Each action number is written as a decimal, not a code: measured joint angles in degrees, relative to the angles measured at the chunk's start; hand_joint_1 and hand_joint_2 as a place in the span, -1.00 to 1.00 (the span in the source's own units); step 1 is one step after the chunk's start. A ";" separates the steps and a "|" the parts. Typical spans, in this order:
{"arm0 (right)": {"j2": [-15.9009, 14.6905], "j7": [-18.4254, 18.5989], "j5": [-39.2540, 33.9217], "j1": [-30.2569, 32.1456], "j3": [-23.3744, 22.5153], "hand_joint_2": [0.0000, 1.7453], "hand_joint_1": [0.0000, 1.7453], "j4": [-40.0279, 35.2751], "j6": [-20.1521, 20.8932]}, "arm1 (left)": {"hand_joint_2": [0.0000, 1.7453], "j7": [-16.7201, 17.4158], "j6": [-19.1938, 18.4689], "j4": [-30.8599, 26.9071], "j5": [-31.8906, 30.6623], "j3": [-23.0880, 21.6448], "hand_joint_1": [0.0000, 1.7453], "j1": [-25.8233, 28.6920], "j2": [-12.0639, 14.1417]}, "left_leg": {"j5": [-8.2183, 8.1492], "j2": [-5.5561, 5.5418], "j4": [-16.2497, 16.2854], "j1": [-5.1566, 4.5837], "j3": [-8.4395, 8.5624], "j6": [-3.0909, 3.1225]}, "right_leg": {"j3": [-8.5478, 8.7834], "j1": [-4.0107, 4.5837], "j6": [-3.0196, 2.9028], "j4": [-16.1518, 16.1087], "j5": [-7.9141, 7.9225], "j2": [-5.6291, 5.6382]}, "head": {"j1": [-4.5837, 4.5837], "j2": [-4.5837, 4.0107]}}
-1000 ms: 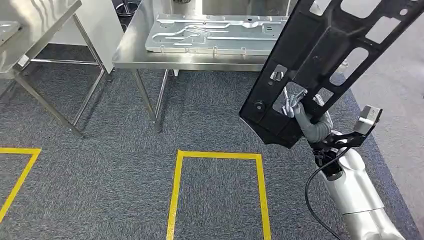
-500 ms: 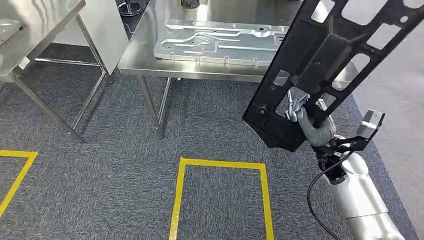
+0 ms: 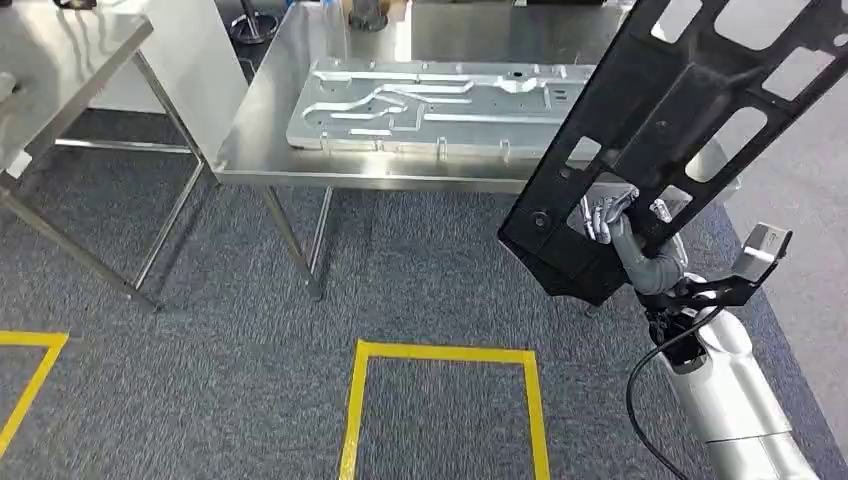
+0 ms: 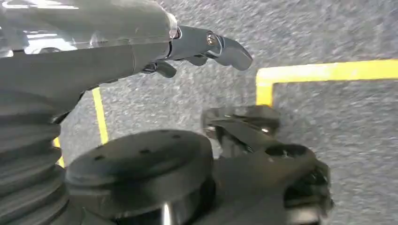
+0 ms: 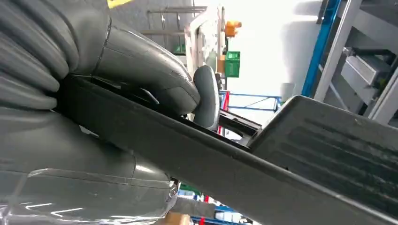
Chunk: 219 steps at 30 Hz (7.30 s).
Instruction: Take the parts from the cabinet and place them on the table.
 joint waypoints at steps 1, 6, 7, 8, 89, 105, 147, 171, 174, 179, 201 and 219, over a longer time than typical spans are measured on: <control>0.04 0.07 0.02 -0.04 0.00 1.00 1.00 0.00 -0.02 | 1.00 0.00 0.00 0.00 0.00 0.00 -1.00 -0.02 0.00 | 2.40 0.00 -3.49 -0.08 0.30 0.35 | 1.20 0.00 0.04 -0.02 -0.83 0.00 | 0.00 0.00; 0.63 0.55 0.22 -0.35 0.15 1.00 1.00 0.00 -0.09 | 1.00 0.02 -0.02 0.00 0.09 0.00 -1.00 0.08 0.07 | 16.55 -0.15 -14.25 -1.08 1.96 2.08 | 4.75 0.07 1.34 -0.45 -3.57 0.49 | -0.02 0.00; 0.66 0.64 0.28 -0.41 0.15 1.00 1.00 0.00 -0.09 | 1.00 0.00 0.00 0.00 0.15 0.00 -1.00 -0.02 0.04 | 16.52 -0.09 -14.69 -0.96 2.70 2.42 | 4.62 0.18 1.80 0.07 -2.79 0.55 | -0.02 0.00; 0.63 0.70 0.37 -0.53 0.15 1.00 1.00 0.00 -0.09 | 1.00 -0.02 0.02 0.00 0.15 0.00 -1.00 -0.06 -0.02 | 16.61 -0.14 -15.43 -0.72 3.88 2.61 | 4.26 0.07 1.98 0.97 -2.81 0.49 | 0.00 0.00; 2.10 0.70 0.31 -4.90 1.14 1.00 1.00 4.39 1.09 | 1.00 0.18 0.57 0.02 0.57 0.26 -1.00 -0.09 -0.33 | 4.10 0.12 1.15 -0.19 0.55 -0.17 | -2.58 -0.45 0.12 0.07 2.12 -0.26 | -0.07 0.00; -2.04 -2.75 34.90 -22.30 6.04 1.00 1.00 17.34 -19.65 | 1.00 -0.59 -0.63 0.04 0.41 1.20 -1.00 -0.47 -0.33 | 15.10 0.07 -15.13 -0.61 4.40 2.97 | -9.72 -0.84 2.90 17.65 -7.60 0.02 | -0.07 0.00; 1.22 4.28 76.80 -44.67 30.66 -1.00 -1.00 53.72 -32.65 | -1.00 2.91 -1.79 0.04 -0.42 -0.09 -1.00 -1.75 -0.50 | 12.38 0.07 -12.09 -0.57 3.58 0.58 | -4.48 -0.46 0.43 0.41 4.04 -0.32 | -0.11 0.00; -5.22 0.83 65.96 -46.04 20.72 -1.00 -1.00 52.04 -27.76 | -1.00 2.93 -2.62 0.04 -0.48 0.20 -1.00 -1.77 -0.44 | 17.33 0.41 -14.16 -0.63 1.56 3.03 | -0.90 -0.49 2.84 4.51 0.50 -0.26 | -0.09 0.00; -5.05 0.81 65.50 -46.07 20.41 -1.00 -1.00 51.56 -28.31 | -1.00 2.82 -2.56 0.04 -0.42 0.20 -1.00 -1.84 -0.46 | 18.65 0.28 -14.43 -0.71 1.32 2.17 | 1.16 0.25 1.90 0.20 -0.91 -0.21 | -0.11 0.00; -4.13 0.83 65.68 -46.11 20.20 -1.00 -1.00 51.47 -28.72 | -1.00 2.93 -2.47 0.04 -0.37 0.24 -1.00 -1.58 -0.42 | 11.13 0.13 -8.14 -0.26 -1.27 0.48 | -1.06 -0.08 -0.03 -0.94 2.51 -0.75 | -0.11 0.00; -3.54 1.95 66.64 -44.18 19.87 -1.00 -1.00 51.06 -29.53 | -1.00 2.67 -2.71 0.04 -0.53 0.37 -1.00 -1.04 0.09 | 17.47 0.85 -15.62 -0.28 2.60 2.58 | -3.64 -1.06 3.49 8.72 2.79 -0.58 | -0.11 0.00; -4.90 1.58 66.79 -45.49 19.21 -1.00 -1.00 50.64 -27.71 | -1.00 3.08 -2.43 0.04 -0.74 0.35 -1.00 -2.37 0.22 | 8.95 0.42 -17.32 -1.14 12.68 2.11 | -7.34 0.19 0.87 -0.67 7.71 -0.73 | -0.17 0.00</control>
